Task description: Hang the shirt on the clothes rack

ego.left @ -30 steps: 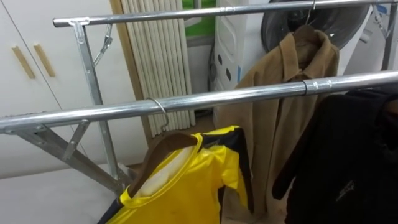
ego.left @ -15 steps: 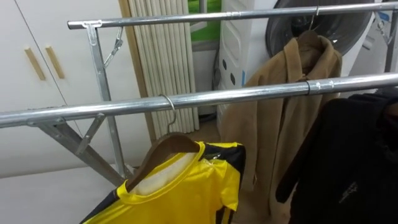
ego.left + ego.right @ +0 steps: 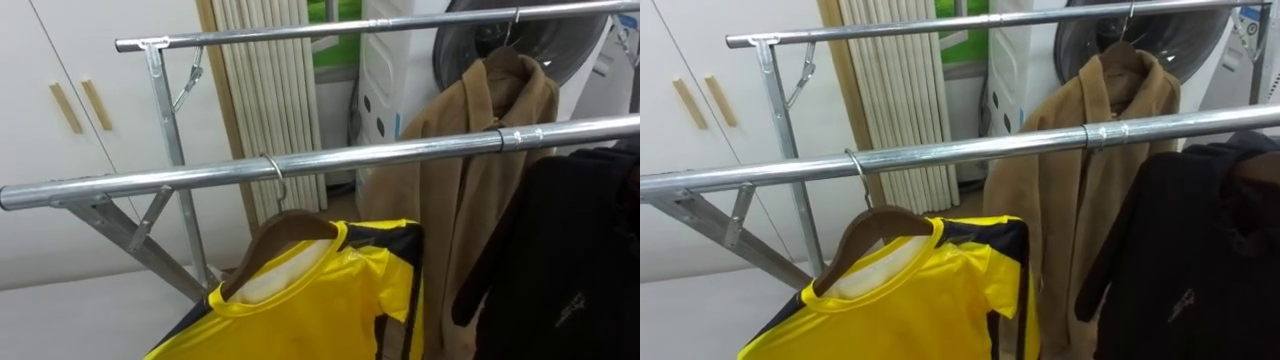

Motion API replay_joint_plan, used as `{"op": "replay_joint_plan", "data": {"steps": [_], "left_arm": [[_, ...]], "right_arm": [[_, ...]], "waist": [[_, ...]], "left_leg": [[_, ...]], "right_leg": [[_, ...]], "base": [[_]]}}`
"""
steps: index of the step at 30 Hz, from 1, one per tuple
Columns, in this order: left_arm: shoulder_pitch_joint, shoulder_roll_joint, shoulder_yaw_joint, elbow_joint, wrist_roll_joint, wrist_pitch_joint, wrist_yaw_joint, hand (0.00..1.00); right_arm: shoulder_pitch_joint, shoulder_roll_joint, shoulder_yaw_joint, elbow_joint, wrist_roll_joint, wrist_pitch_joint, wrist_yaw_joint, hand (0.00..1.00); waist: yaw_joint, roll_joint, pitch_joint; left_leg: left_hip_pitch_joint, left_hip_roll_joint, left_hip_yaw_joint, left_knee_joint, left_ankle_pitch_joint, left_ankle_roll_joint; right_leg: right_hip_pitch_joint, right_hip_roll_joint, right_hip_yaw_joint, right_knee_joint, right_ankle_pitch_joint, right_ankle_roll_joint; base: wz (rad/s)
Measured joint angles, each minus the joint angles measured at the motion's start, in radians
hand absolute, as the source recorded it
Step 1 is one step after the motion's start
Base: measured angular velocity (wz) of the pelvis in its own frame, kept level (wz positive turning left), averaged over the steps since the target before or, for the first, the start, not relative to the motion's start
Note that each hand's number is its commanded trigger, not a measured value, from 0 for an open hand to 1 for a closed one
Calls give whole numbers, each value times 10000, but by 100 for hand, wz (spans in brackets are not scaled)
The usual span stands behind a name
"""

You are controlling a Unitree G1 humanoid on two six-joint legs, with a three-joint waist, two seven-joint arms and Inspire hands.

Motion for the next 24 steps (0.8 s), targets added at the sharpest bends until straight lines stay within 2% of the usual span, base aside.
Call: {"op": "replay_joint_plan", "data": {"steps": [10, 19, 21, 24], "left_arm": [[38, -82, -8, -35, 16, -41, 109, 0], [89, -341, -101, 22, 19, -52, 156, 0], [4, -365, -193, -8, 20, -59, 154, 0], [-24, -372, -216, -17, 18, -140, 163, 0]], "right_arm": [[-218, 13, 339, -368, -691, -128, -290, 0], [-413, 33, 526, -496, -1460, -275, -232, 0], [-410, 36, 840, -605, -1538, -325, -219, 0], [-598, 29, 1242, -741, -1886, -338, -157, 0]], "waist": [[27, -19, 11], [138, -42, 13], [261, -77, 6], [343, -65, 7]], "left_leg": [[-86, 2, -103, 127, 0, 1], [-203, 4, -292, 211, 0, 1], [-389, -11, -481, 443, -3, 0], [-622, 11, -538, 622, -3, 0]], "right_leg": [[31, -3, -137, 6, -12, 12], [-8, 6, -292, 38, -120, -111], [-33, -13, -432, 69, -154, -132], [-129, 6, -586, 98, -175, -153]], "base": [[3], [6], [13], [19]]}}
